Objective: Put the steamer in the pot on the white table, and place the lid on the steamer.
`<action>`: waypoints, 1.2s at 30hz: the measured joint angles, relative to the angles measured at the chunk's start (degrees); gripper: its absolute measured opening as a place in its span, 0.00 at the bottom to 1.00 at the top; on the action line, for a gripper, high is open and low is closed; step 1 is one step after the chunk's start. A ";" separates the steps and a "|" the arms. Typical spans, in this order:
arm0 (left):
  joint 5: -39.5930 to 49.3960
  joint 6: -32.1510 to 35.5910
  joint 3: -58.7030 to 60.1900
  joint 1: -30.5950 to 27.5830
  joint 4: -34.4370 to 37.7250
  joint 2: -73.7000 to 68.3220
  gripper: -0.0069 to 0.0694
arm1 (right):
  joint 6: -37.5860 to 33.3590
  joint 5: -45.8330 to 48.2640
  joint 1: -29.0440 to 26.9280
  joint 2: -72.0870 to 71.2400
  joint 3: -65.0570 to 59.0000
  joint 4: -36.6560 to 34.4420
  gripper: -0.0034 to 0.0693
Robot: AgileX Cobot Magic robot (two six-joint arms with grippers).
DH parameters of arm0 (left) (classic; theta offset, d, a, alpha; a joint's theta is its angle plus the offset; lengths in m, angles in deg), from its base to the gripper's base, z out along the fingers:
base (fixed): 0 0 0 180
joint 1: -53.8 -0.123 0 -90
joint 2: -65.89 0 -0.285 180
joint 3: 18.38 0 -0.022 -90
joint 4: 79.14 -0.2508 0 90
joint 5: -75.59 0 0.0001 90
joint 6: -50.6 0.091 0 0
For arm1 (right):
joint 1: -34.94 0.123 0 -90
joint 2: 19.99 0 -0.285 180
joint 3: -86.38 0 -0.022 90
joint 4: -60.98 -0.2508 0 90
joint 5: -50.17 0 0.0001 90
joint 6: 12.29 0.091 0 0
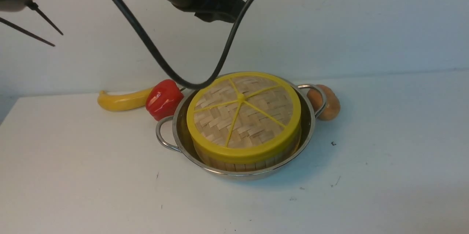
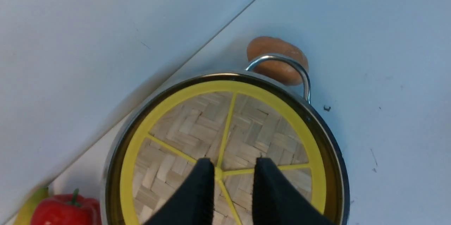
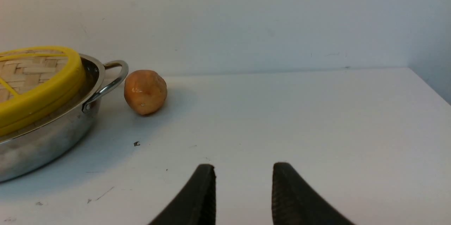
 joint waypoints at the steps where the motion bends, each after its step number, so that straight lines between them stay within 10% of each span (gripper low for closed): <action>1: -0.21 0.00 0.00 0.00 -0.83 0.00 0.29 | 0.00 0.00 0.00 0.00 0.00 0.00 0.38; 18: 6.38 -26.52 30.49 -8.01 -20.21 44.08 0.30 | 0.00 0.00 0.00 0.00 0.00 0.00 0.38; 27: -18.90 -21.68 70.64 -28.27 -9.29 69.22 0.30 | 0.00 0.00 0.00 0.00 0.00 0.00 0.38; 36: -41.53 -18.80 103.47 -29.75 -5.71 93.60 0.30 | 0.00 0.00 0.00 0.00 0.00 0.00 0.38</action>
